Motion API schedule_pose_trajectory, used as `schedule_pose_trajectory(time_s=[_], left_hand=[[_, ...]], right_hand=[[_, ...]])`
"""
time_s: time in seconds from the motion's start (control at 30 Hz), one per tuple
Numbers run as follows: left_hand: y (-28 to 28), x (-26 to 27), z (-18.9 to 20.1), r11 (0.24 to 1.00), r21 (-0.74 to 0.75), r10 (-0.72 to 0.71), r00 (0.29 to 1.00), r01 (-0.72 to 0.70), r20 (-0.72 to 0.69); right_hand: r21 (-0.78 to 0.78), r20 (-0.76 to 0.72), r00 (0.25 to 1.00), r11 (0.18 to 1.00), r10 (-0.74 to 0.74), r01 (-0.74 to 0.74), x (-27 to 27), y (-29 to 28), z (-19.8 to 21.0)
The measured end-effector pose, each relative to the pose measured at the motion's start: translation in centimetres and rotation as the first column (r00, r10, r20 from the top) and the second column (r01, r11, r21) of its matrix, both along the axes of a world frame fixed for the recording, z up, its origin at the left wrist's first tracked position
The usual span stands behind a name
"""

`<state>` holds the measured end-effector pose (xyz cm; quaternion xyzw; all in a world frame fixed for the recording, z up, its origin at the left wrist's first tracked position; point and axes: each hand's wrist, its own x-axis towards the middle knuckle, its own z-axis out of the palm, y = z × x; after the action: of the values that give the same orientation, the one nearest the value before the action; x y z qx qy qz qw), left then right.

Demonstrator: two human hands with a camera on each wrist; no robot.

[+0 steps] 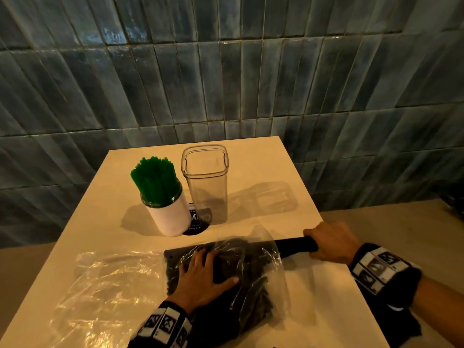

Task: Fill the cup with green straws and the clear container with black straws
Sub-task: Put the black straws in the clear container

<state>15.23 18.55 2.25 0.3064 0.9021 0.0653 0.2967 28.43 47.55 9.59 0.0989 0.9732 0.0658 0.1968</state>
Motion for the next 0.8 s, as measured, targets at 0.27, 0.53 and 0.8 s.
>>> schedule_pose_trajectory(time_s=[0.27,0.53,0.8], left_hand=[[0.8,0.4,-0.4,0.994,-0.097,-0.048,0.998,0.052,0.046],[4.0,0.9,5.3,0.87,0.463,0.021,0.924,0.172,-0.383],[7.3,0.8,9.5,0.878,0.384,-0.042,0.844,0.287,-0.535]], right_hand=[[0.183,-0.073,0.977,0.96,-0.201,0.211,3.8,7.0,6.4],[0.236,-0.172,0.98,0.962,-0.099,0.139,1.6,2.6,11.6],[0.159,-0.19,0.944,0.957,0.271,-0.243,-5.0,-7.5,10.9]])
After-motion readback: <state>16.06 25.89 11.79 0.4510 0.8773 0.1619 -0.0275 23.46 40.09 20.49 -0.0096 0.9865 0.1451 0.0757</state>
